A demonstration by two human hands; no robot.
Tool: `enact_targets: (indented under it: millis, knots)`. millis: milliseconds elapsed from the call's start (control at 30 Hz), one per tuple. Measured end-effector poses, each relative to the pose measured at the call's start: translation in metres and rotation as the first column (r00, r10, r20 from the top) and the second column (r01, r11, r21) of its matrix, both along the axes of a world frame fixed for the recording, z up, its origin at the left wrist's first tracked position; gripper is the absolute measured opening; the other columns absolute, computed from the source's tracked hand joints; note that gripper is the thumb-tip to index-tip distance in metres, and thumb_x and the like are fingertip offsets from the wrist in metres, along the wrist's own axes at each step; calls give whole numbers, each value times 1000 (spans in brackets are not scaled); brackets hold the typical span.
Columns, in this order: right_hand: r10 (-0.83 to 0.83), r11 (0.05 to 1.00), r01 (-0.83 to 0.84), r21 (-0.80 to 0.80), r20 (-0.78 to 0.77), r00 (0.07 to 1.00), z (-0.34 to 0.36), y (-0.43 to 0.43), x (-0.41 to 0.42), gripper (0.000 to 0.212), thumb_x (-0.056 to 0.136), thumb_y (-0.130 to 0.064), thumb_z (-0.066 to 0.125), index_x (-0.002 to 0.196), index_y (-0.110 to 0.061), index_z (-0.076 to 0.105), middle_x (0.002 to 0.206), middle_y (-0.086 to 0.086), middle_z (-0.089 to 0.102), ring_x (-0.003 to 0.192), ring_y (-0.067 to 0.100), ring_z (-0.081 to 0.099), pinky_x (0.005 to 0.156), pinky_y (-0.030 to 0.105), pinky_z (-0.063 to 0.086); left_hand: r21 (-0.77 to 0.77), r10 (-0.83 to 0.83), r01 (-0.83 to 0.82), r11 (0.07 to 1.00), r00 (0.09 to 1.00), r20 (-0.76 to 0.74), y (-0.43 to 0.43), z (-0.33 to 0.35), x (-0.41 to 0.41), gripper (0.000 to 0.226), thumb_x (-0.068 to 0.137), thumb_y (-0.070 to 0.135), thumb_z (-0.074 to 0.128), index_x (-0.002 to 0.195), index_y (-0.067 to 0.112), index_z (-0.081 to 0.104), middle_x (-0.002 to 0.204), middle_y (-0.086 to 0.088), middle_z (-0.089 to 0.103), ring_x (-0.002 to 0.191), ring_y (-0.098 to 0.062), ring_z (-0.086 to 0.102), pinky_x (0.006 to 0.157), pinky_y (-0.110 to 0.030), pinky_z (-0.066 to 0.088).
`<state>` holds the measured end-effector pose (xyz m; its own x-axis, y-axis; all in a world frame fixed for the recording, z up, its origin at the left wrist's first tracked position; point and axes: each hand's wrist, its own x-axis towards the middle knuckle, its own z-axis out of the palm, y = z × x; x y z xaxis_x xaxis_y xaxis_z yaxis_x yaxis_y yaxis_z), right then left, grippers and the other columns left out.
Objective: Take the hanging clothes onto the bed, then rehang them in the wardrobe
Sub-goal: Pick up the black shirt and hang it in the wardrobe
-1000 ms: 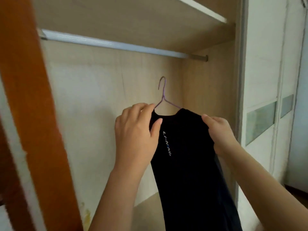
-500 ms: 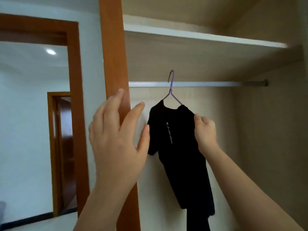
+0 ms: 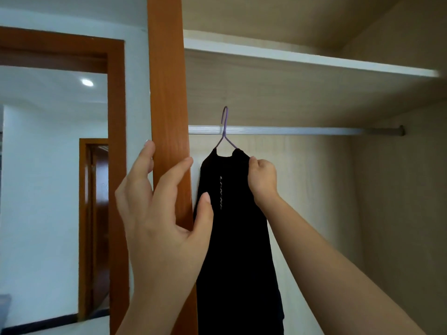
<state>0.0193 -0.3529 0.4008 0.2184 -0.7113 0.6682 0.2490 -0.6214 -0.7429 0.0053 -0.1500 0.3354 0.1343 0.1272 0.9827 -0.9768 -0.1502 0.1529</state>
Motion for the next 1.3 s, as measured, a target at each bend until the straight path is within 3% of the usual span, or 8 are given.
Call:
enact_targets:
  millis: [300,533,700,800,933,1100,1200,1300]
  knots:
    - [58,998,-56,20,-114,992,-33,3,29,39,95,-19,32,56,-13,27,57,-1,31,52,14,28,49,27,25,-17,17,-17,1000,1000,-1,-1,-1,-2,35,76,44,48,109,35,48,145,3,31,126,-15,27,89,-11,18]
    - [92,994,-100,-32,-197,976,-59,11,3,11,93,-15,39,92,-9,48,74,-4,49,63,8,46,52,20,36,-15,-3,3,1000,1000,-20,1,-6,-5,32,79,35,53,109,25,55,144,-2,34,127,-19,28,97,-5,16]
    - [55,992,-93,-81,-382,923,-102,11,-37,15,87,-7,46,78,-18,52,76,-7,54,73,15,55,58,17,40,-57,-71,68,996,996,-55,-3,-35,-26,27,80,26,57,107,25,56,139,-4,44,128,-19,31,103,-30,25]
    - [86,993,-116,-30,-501,861,-142,16,-68,23,86,-9,51,70,-26,52,76,-5,59,69,11,56,62,17,44,-18,-85,85,996,996,19,-9,-64,-37,22,79,19,58,101,19,64,132,-6,52,125,-23,39,103,-32,28]
    - [76,997,-40,73,-591,803,-204,21,-120,23,86,-10,51,71,-27,52,71,-6,58,65,10,56,62,18,46,188,-171,166,968,985,12,-18,-102,-47,22,79,22,52,94,17,68,118,-3,63,112,-18,48,86,-31,34]
    - [0,955,195,224,-655,756,-309,38,-207,26,86,-9,55,70,-30,53,71,-7,61,58,5,60,60,16,47,534,-335,360,766,931,-146,-25,-180,-55,23,81,26,46,99,22,58,105,4,66,100,-8,48,83,-22,31]
    - [-6,860,356,366,-691,723,-379,63,-262,24,85,-10,58,72,-29,54,72,-3,64,58,5,61,66,23,50,668,-391,499,552,863,-321,-30,-241,-58,24,82,29,43,101,22,57,100,7,65,95,-7,55,83,-21,41]
    - [-50,723,515,460,-709,703,-442,101,-317,25,85,-12,62,73,-33,53,73,-5,61,60,1,60,63,13,45,703,-338,648,294,758,-557,-33,-294,-66,21,87,22,52,106,18,61,100,9,61,99,-11,59,82,-22,45]
